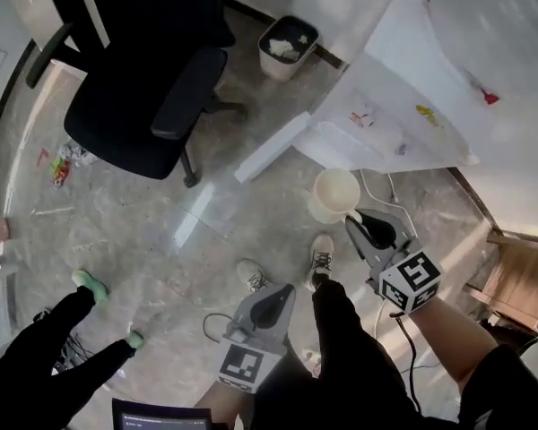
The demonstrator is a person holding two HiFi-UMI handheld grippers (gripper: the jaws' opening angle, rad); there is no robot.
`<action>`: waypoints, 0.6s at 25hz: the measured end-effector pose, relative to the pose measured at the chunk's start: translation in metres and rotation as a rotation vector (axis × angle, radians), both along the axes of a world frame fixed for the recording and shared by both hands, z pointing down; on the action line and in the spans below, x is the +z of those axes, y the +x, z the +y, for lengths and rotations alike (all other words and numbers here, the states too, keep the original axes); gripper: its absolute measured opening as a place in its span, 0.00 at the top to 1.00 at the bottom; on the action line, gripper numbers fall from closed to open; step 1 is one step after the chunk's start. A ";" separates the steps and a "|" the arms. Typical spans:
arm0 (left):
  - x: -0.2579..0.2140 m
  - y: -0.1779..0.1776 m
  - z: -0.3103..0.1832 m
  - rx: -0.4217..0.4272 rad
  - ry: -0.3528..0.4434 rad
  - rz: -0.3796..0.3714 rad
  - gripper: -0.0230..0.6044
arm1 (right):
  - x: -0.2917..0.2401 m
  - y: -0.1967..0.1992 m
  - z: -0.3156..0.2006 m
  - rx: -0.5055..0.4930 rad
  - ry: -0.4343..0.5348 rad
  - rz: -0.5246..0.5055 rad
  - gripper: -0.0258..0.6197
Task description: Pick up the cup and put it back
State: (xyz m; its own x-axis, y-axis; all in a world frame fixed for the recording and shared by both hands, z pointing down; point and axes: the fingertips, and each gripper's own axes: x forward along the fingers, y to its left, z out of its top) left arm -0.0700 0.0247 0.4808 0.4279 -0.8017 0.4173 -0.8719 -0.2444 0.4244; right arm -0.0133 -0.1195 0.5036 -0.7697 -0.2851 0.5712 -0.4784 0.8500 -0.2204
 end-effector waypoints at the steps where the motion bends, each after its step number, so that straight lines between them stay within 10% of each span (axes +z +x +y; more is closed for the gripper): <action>1: -0.017 -0.005 0.006 -0.009 0.010 -0.002 0.96 | -0.029 -0.005 0.004 0.001 0.026 -0.022 0.88; 7: -0.134 -0.039 0.038 -0.018 0.102 0.022 0.96 | -0.179 -0.016 0.051 0.132 0.110 -0.141 0.88; 15: -0.215 -0.044 0.040 0.173 0.214 -0.008 0.96 | -0.279 -0.008 0.119 0.245 0.317 -0.216 0.88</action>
